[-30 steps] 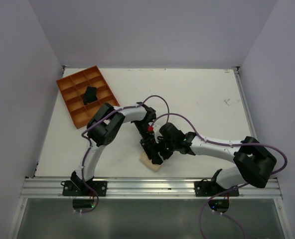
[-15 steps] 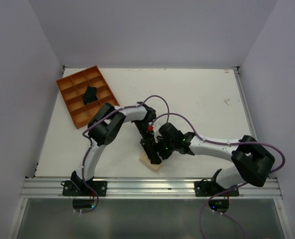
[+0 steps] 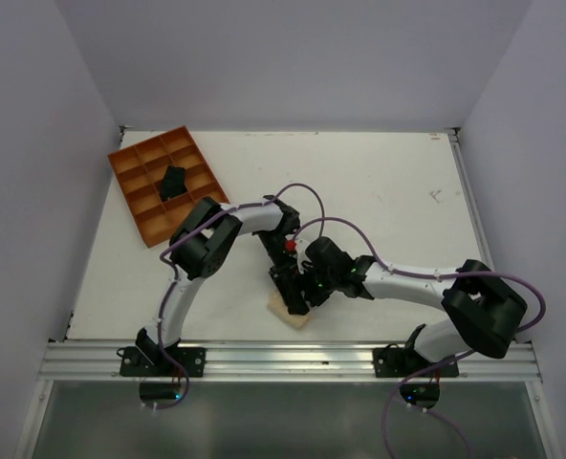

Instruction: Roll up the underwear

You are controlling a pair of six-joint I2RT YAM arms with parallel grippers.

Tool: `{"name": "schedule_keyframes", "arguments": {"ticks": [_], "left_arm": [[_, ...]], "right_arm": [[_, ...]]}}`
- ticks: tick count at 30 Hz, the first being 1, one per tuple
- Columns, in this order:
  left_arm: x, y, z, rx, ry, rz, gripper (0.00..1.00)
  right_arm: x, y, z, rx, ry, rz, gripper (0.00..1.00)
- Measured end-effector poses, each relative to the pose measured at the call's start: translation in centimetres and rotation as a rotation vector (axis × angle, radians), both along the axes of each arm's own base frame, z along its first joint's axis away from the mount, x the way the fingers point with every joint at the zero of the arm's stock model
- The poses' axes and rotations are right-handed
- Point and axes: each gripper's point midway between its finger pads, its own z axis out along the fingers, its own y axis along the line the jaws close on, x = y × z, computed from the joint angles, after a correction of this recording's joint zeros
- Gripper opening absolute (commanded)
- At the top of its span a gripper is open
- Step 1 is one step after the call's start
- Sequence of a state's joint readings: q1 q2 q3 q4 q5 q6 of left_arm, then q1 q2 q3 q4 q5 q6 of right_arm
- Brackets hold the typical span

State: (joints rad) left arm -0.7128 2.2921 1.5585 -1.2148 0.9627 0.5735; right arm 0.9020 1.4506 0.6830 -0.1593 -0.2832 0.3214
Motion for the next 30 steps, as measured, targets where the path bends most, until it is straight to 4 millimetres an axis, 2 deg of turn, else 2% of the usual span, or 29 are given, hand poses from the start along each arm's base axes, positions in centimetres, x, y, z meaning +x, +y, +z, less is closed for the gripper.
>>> {"name": "schedule_keyframes", "arguments": {"ticks": [12,16,17,20,26,30], "left_arm": [[0.1,0.0,0.0,0.036,-0.004,-0.011,0.01],[0.1,0.0,0.0,0.042,-0.002,-0.008,0.01],[0.1,0.0,0.0,0.045,-0.002,-0.007,0.01],[0.1,0.0,0.0,0.051,-0.001,-0.004,0.01],[0.2,-0.1,-0.1,0.054,0.000,-0.001,0.02],[0.2,-0.1,-0.1,0.067,0.003,0.008,0.07]], "right_arm": [[-0.5,-0.1,-0.6,0.053,0.030,-0.077,0.68],[-0.6,0.0,-0.6,0.066,0.039,-0.090,0.61],[-0.7,0.0,-0.6,0.069,0.044,-0.093,0.54],[-1.0,0.3,-0.5,0.090,0.063,-0.095,0.41],[-1.2,0.5,-0.4,0.109,0.080,-0.100,0.21],[-1.2,0.5,-0.4,0.112,0.081,-0.102,0.00]]}}
